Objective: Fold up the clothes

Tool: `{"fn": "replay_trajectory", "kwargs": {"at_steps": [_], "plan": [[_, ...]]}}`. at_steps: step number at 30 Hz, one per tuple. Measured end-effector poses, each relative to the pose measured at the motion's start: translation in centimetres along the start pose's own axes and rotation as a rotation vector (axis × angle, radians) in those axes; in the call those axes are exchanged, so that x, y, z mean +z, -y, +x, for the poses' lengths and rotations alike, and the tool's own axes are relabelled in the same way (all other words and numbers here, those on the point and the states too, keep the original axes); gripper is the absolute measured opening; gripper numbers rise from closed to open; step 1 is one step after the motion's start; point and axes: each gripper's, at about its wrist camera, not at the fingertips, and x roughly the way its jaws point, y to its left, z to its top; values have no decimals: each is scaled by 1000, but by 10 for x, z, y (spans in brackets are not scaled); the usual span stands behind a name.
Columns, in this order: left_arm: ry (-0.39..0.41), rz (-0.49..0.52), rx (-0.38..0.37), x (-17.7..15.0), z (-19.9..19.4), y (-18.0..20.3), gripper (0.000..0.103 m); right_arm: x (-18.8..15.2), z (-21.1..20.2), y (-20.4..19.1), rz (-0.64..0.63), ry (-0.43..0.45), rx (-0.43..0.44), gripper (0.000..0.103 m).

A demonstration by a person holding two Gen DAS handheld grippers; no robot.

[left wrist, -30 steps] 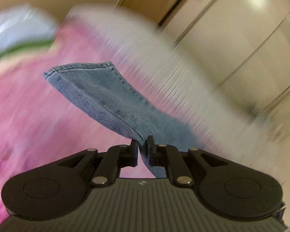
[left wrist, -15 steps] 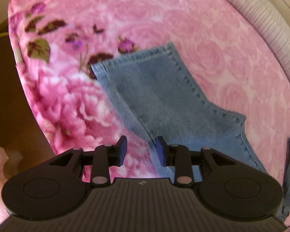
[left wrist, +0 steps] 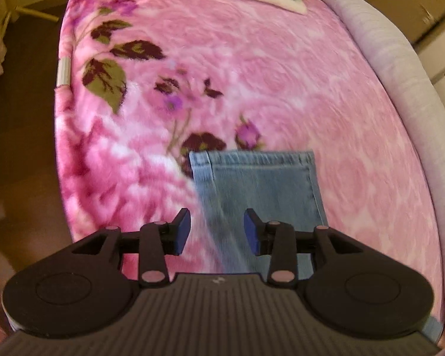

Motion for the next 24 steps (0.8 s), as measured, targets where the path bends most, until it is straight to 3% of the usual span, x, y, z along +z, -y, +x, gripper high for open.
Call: {"fn": "replay_trajectory", "kwargs": {"at_steps": [5,6,7,8,10,14,18,23,24], "plan": [[-3,43,22,11,33,11,27,-11,1,-3,-5,61,-32,38],[3,69,22,13,35,14,23,-12,1,-7,-24,62,-49,33],[6,103,8,16,35,17,9,-12,1,-10,-44,63,-67,23],[10,138,-9,19,35,19,6,-12,0,-15,-74,61,-89,19],[63,209,-31,24,23,27,4,-11,-3,-26,-129,63,-122,10],[194,383,-138,26,-30,54,4,-21,-32,-48,-198,149,-128,8],[206,501,-108,25,-48,39,6,-40,-63,-47,-230,245,-134,8],[-8,543,109,7,16,-8,13,-48,-46,-2,-92,179,-250,9],[-4,550,111,6,16,-9,13,-49,-42,4,-68,168,-268,16]]}}
